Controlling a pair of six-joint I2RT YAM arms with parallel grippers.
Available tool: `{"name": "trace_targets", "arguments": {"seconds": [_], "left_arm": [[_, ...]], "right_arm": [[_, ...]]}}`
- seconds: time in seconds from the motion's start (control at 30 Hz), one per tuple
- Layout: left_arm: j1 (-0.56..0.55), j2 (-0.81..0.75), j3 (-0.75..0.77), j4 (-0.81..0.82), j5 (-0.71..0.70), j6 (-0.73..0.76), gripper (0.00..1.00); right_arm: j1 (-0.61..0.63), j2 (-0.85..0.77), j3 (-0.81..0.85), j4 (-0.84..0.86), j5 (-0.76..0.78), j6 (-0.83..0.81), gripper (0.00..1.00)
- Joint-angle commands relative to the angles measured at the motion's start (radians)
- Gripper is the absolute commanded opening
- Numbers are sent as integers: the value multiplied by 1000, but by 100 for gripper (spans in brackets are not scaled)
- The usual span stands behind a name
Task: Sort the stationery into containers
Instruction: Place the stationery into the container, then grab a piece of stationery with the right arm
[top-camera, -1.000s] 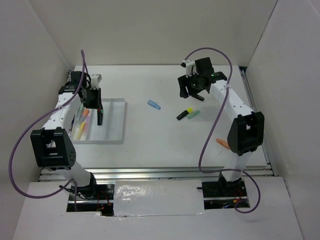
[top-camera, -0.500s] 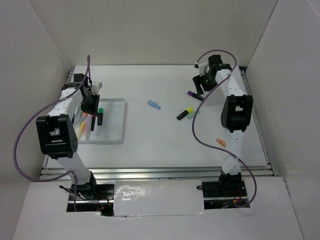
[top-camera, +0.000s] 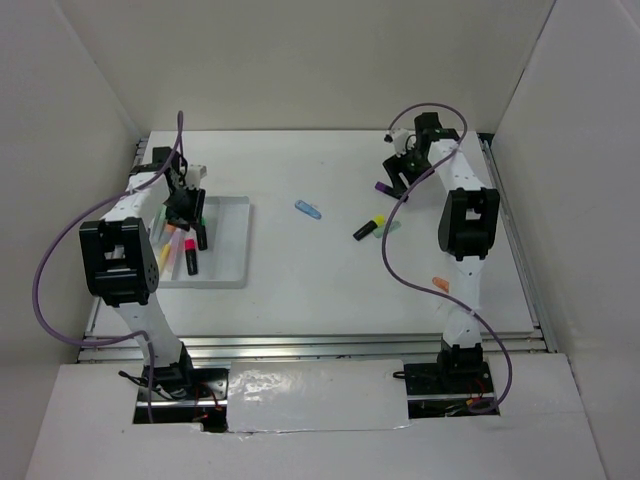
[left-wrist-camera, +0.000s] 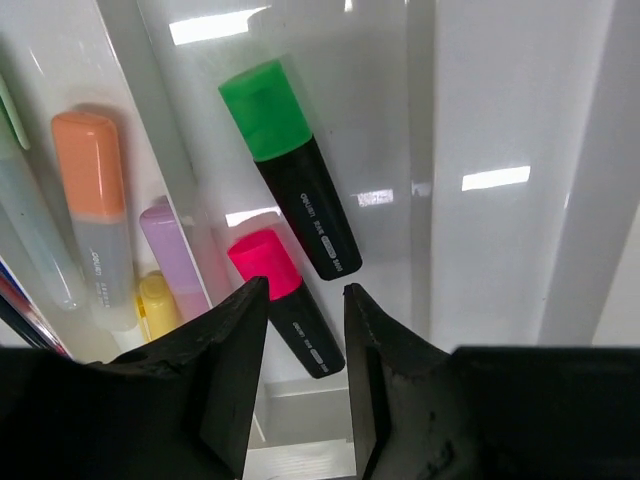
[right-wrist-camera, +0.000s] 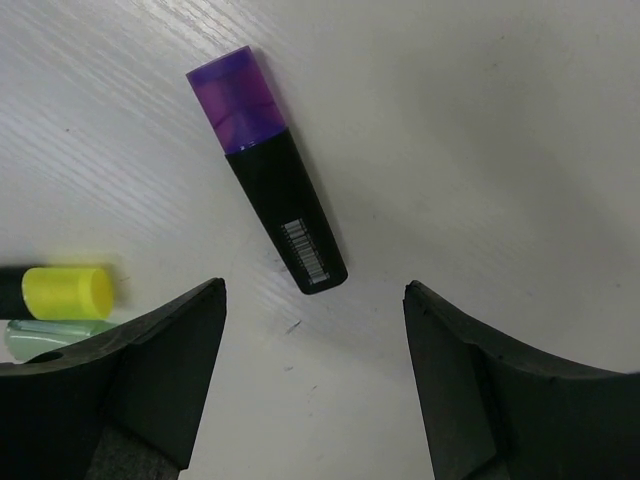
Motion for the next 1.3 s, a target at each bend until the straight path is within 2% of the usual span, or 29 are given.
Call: {"name": "trace_targets", "arguments": {"seconds": [0.0,0.27,0.4,0.6,0.7,0.73,0.77,0.87,0.97,1.03,1.07,1.1,1.13,1.2,1.27], "left_arm": [[-3,12,56,-18,46,-27,49],[-8,-8,96,-64,90,-54,49],[-10,-16,114,-82,92,-57,49],[-8,-25,146,-113,109,-61,48],[-2,-37,153,-125,116,-58,49],[4,-44,156,-129,132,-56,48],[12,-50,156,-127,135,-59,48],[17,-94,125,-62,104,-99,47],[26,-206,36,82,136,-195,50],[32,-319,-47,173,185,-244,58],[30,-355,-73,263,236,-270,72],[26,-428,-129,316,268,-324,99],[8,-429,-130,368,323,-352,99],[-20,-545,-231,503,362,-419,99],[-78,-580,-263,568,373,-482,99]], "right_arm": [[5,45,69,-30,-26,-34,78],[10,125,99,-34,-20,-50,76],[19,149,146,-89,-30,-67,71],[78,181,120,-112,60,-108,49],[89,175,103,-118,57,-128,37],[91,174,100,-124,54,-136,32],[92,168,87,-127,57,-140,19],[92,130,38,-127,66,-142,0],[92,12,-52,-71,40,-122,0],[95,-95,-86,-57,-14,-79,0],[97,-131,-115,-54,-45,-53,0],[100,-169,-132,-47,-83,8,0],[103,-252,-185,-38,-173,44,0],[120,-379,-262,18,-258,157,0],[166,-461,-391,115,-327,235,0]]}}
